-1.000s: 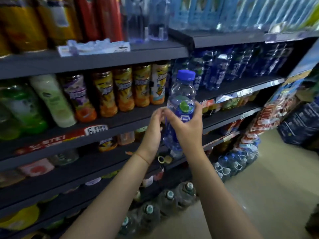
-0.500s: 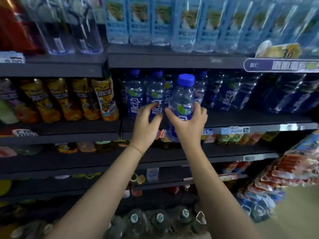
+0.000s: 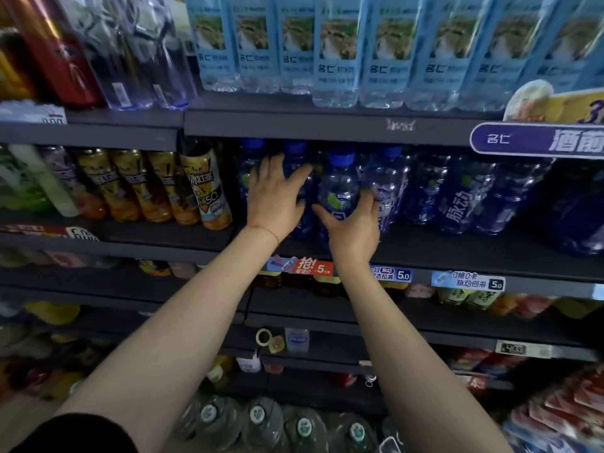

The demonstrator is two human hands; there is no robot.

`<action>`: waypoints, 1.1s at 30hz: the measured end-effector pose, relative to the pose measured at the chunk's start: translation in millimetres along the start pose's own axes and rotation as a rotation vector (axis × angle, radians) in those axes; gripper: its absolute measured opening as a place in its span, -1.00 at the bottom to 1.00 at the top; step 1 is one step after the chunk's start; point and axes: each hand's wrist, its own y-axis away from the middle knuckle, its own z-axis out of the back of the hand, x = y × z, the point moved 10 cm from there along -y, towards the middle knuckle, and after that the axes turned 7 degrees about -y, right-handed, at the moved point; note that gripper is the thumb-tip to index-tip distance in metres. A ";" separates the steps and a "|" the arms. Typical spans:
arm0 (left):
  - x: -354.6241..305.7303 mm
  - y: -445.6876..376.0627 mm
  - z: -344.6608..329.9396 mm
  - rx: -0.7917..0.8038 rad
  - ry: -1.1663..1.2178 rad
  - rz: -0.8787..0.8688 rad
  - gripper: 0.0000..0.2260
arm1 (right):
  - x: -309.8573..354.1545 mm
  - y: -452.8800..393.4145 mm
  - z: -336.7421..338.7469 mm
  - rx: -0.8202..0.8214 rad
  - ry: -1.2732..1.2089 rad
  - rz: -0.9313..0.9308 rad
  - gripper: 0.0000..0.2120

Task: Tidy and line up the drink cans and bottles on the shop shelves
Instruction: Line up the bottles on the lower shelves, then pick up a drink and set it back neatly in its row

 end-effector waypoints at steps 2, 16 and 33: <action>3.0 -1.1 1.7 -0.044 0.033 -0.001 -0.47 | -1.3 1.4 -6.4 0.003 -0.025 0.014 -0.14; 4.0 5.2 -8.0 -0.088 0.271 0.003 -0.44 | -13.7 13.2 -30.5 0.061 0.057 0.072 -0.51; 89.0 77.1 31.1 -0.041 0.436 -0.023 -0.67 | 53.9 105.5 -82.1 0.244 -0.113 0.163 -0.90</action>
